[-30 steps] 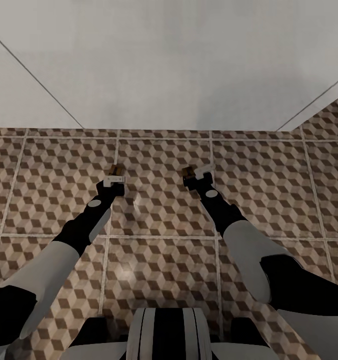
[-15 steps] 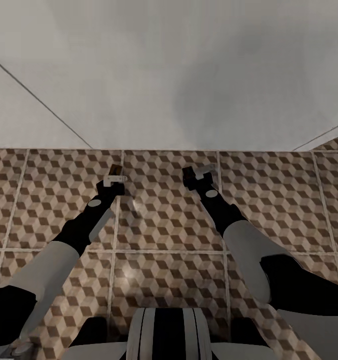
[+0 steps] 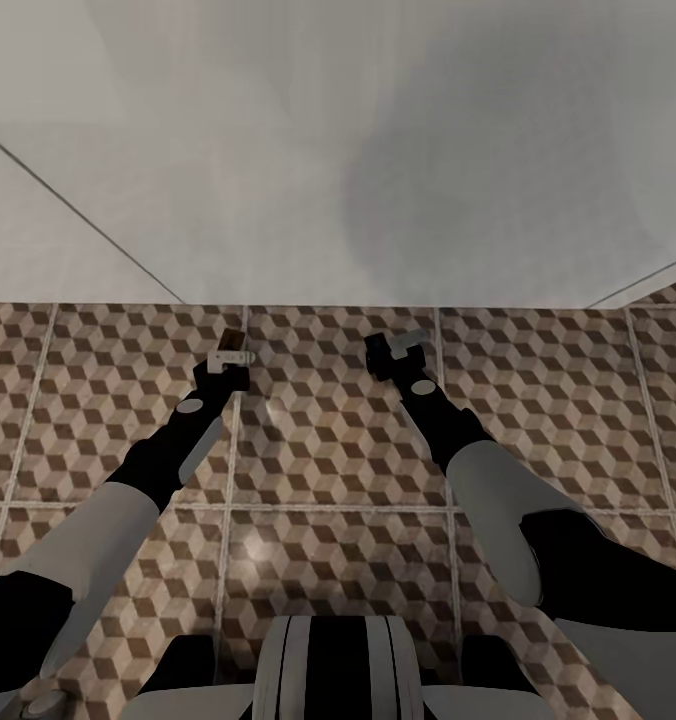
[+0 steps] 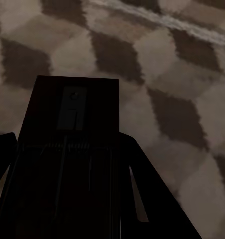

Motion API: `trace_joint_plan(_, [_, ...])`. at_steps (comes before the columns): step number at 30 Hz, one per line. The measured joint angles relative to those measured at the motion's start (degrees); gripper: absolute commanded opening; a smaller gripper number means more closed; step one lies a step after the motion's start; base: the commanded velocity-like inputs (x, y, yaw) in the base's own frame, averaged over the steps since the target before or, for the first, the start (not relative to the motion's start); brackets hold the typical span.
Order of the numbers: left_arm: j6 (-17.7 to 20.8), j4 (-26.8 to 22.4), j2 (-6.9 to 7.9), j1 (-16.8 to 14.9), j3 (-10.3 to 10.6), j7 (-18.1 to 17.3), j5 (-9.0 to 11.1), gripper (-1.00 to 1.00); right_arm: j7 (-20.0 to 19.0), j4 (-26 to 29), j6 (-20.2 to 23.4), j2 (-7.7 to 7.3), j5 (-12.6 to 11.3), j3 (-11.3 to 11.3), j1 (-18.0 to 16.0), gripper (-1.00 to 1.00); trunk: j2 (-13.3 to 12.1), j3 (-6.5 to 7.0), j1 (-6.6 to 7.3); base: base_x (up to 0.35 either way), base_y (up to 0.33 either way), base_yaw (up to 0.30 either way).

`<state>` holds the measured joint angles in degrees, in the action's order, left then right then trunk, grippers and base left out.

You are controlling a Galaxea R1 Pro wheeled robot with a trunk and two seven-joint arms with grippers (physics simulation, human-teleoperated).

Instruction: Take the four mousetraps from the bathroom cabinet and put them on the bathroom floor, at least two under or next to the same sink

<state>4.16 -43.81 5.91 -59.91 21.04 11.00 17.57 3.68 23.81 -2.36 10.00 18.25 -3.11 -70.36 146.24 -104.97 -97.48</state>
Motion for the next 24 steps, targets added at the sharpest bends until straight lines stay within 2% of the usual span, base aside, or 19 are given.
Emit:
trace_joint_plan(10, [0.1, -0.2, -0.12, 0.0, 0.0, 0.0, 0.0, -1.0, 0.0, 0.0, 0.0, 0.0, 0.1, 0.0, 0.0, -1.0, 0.0, 0.0, 0.0, 0.009, 0.0, 0.0])
trace_joint_plan(17, [0.1, -0.3, -0.21, 0.0, 0.0, 0.0, 0.0, -1.0, 0.0, 0.0, 0.0, 0.0, 0.1, 0.0, 0.0, -1.0, 0.0, 0.0, 0.02, 0.128, 0.0, 0.0])
trace_joint_plan(24, [0.1, -0.3, -0.21, 0.0, 0.0, 0.0, 0.0, -1.0, 0.0, 0.0, 0.0, 0.0, 0.1, 0.0, 0.0, -1.0, 0.0, 0.0, 0.0, 0.029, 0.0, 0.0])
